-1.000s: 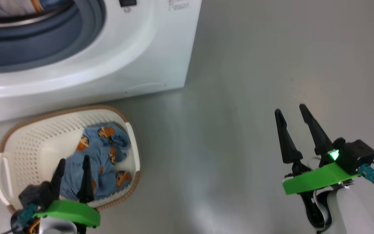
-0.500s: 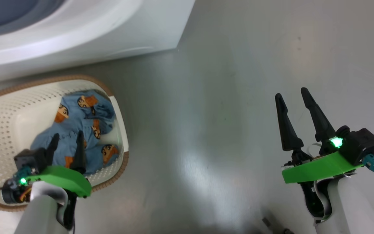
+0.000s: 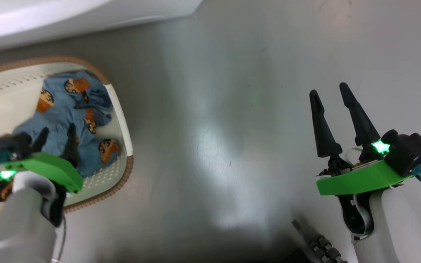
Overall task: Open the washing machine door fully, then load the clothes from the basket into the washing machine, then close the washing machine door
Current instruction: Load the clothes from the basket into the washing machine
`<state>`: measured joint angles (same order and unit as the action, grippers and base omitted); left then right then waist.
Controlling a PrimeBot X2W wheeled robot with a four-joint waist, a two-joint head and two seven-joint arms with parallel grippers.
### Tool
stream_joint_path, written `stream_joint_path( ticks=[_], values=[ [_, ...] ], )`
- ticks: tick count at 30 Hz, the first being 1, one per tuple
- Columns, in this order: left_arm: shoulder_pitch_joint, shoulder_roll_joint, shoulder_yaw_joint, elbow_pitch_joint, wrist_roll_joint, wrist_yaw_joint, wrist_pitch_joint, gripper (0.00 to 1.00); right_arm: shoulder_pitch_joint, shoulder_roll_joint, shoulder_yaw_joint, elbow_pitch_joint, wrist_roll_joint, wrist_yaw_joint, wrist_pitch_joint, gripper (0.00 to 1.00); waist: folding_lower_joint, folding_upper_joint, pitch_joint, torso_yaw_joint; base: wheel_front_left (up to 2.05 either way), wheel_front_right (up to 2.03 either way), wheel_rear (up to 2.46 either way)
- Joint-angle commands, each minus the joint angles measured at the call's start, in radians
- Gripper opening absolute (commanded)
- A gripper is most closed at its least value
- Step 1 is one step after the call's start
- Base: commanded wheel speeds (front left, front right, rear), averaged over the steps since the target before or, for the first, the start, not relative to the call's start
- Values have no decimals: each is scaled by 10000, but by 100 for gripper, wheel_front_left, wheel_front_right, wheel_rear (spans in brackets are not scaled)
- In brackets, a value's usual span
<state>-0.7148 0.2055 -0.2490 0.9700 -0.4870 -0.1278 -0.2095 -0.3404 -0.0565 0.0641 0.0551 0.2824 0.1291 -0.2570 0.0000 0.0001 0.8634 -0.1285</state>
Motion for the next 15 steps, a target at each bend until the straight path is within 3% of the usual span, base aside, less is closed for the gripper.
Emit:
stream_joint_path(
  ticks=[1,15],
  values=[
    [94,493,30,41,-183,-28,99,100,204,60,267,-226,97,16,-48,100,0,-1,439,-114,0,0,0],
    [-808,1771,-1972,110,-2191,-28,1588,100,38,62,369,-374,401,16,-48,100,0,-1,1163,-319,0,0,0]
  ],
)
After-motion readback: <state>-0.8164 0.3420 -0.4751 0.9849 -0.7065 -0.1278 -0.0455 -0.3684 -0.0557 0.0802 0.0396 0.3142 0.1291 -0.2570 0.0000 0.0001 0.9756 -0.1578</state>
